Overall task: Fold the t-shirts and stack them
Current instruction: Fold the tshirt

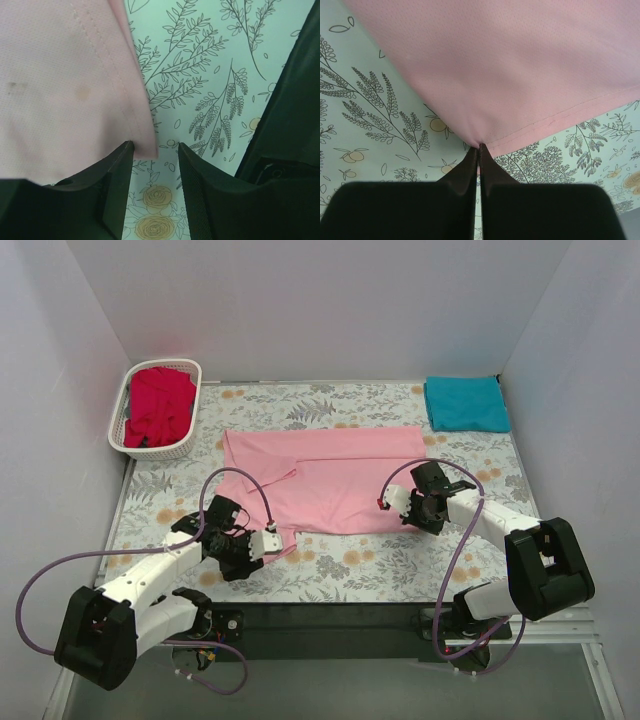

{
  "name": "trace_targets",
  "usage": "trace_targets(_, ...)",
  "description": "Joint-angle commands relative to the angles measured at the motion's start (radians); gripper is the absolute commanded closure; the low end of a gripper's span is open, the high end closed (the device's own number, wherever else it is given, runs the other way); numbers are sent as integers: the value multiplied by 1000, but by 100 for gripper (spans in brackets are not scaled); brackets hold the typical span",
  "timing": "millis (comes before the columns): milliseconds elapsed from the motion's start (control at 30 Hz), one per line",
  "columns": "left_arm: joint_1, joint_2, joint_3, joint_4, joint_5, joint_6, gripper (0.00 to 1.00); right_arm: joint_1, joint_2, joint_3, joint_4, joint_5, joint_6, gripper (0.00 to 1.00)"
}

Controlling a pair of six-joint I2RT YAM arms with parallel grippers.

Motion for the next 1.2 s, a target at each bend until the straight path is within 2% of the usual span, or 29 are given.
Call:
trace_targets(0, -18, -16, -20, 93, -47, -16, 59, 1, 21, 6, -39, -30, 21, 99)
trace_targets(167, -38, 1, -49, 123, -74, -16, 64, -1, 21, 12, -42, -30, 24, 99)
trace_targets(300, -48, -11, -57, 112, -93, -16, 82, -1, 15, 20, -48, -32, 27, 99)
trace_targets(333, -49, -16, -60, 106, -97, -16, 90, 1, 13, 21, -49, -33, 28, 99)
trace_targets(433, -51, -49, -55, 72, -94, -12, 100, 1, 15, 29, -52, -36, 31, 99)
trace_targets(700, -49, -158, 118, -147, -8, -30, 100, -1, -33, 34, -101, -41, 30, 99)
trace_targets(900, -49, -206, 258, -317, 2, -49, 100, -1, -200, -8, -177, -41, -1, 99)
trace_targets(1033, -49, -200, 351, -350, 12, -130, 100, -2, -261, -11, -208, -38, -24, 99)
trace_targets(1167, -46, -151, 402, -266, -59, -173, 100, -27, -237, 41, -214, -41, -47, 99)
